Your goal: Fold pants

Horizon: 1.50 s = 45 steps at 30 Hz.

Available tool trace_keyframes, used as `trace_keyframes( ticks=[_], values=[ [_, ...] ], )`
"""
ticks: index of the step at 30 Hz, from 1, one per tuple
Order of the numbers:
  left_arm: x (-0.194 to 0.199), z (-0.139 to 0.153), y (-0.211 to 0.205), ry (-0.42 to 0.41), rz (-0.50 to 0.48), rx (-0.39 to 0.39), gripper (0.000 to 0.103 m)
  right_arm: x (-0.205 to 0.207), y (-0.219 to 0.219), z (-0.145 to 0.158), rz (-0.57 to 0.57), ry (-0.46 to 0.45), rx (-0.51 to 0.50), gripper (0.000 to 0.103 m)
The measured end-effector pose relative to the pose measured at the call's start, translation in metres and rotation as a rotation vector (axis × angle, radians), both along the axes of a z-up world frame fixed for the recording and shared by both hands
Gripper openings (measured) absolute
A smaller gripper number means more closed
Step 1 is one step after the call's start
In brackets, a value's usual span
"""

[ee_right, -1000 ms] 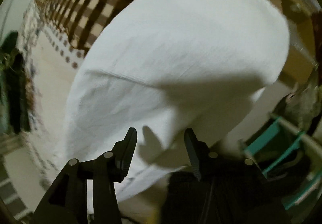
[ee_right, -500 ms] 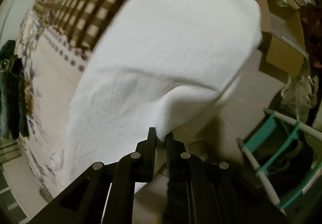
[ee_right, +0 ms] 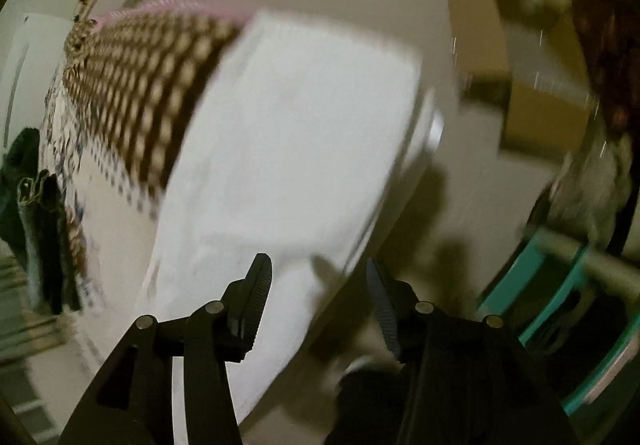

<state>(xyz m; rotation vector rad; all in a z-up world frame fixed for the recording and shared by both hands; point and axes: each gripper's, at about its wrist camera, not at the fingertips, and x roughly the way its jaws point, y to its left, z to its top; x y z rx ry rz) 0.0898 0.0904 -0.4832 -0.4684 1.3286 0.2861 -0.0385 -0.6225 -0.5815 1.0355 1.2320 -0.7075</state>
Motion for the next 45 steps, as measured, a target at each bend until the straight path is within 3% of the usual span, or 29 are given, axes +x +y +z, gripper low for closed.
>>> trace_keyframes(
  ticks=[4, 6, 8, 13, 19, 20, 21, 22, 26, 31, 33, 34, 35, 36, 38, 40, 43, 45],
  values=[
    [0.033, 0.002, -0.065, 0.000, -0.171, 0.003, 0.078, 0.045, -0.012, 0.017, 0.200, 0.060, -0.120, 0.052],
    [0.055, -0.002, -0.101, -0.003, -0.254, -0.017, 0.078, 0.081, 0.007, 0.020, 0.296, 0.047, -0.104, 0.052],
    [0.076, -0.006, -0.136, -0.009, -0.337, -0.018, 0.078, 0.127, 0.044, 0.021, 0.492, 0.068, -0.054, 0.052],
    [0.124, -0.023, -0.193, 0.009, -0.513, 0.025, 0.078, 0.214, 0.168, 0.008, 1.045, 0.096, -0.105, 0.052],
    [0.148, -0.046, -0.209, 0.062, -0.581, 0.057, 0.078, 0.253, 0.248, -0.032, 1.442, 0.201, -0.090, 0.052],
    [0.149, -0.048, -0.207, 0.068, -0.578, 0.054, 0.078, 0.254, 0.256, -0.036, 1.488, 0.231, -0.098, 0.045],
    [0.150, -0.050, -0.205, 0.075, -0.571, 0.052, 0.078, 0.252, 0.260, -0.039, 1.524, 0.237, -0.111, 0.018],
    [0.150, -0.051, -0.202, 0.081, -0.562, 0.046, 0.078, 0.251, 0.261, -0.038, 1.531, 0.230, -0.125, 0.003],
    [0.148, -0.046, -0.186, 0.070, -0.522, 0.023, 0.078, 0.261, 0.242, -0.011, 1.414, 0.131, -0.157, 0.002],
    [0.149, -0.057, -0.181, 0.108, -0.513, 0.014, 0.078, 0.260, 0.221, -0.027, 1.337, 0.148, -0.137, 0.005],
    [0.146, -0.056, -0.184, 0.113, -0.522, 0.004, 0.078, 0.256, 0.213, -0.031, 1.281, 0.138, -0.090, 0.021],
    [0.143, -0.053, -0.186, 0.103, -0.535, 0.008, 0.078, 0.251, 0.196, -0.024, 1.208, 0.105, -0.066, 0.030],
    [0.141, -0.049, -0.189, 0.096, -0.548, 0.011, 0.078, 0.244, 0.179, -0.016, 1.131, 0.071, -0.043, 0.046],
    [0.137, -0.045, -0.195, 0.089, -0.570, 0.011, 0.078, 0.231, 0.150, -0.004, 1.009, 0.017, -0.005, 0.052],
    [0.126, -0.040, -0.210, 0.080, -0.605, 0.004, 0.078, 0.203, 0.101, 0.012, 0.830, -0.034, 0.016, 0.053],
    [0.114, -0.039, -0.232, 0.086, -0.646, -0.021, 0.078, 0.166, 0.054, 0.030, 0.641, -0.046, -0.029, 0.053],
    [0.102, -0.045, -0.263, 0.098, -0.691, -0.046, 0.078, 0.103, -0.039, 0.038, 0.358, 0.025, -0.131, 0.053],
    [0.094, -0.051, -0.290, 0.103, -0.711, -0.075, 0.078, 0.059, -0.089, 0.033, 0.179, 0.070, -0.130, 0.053]
  ],
)
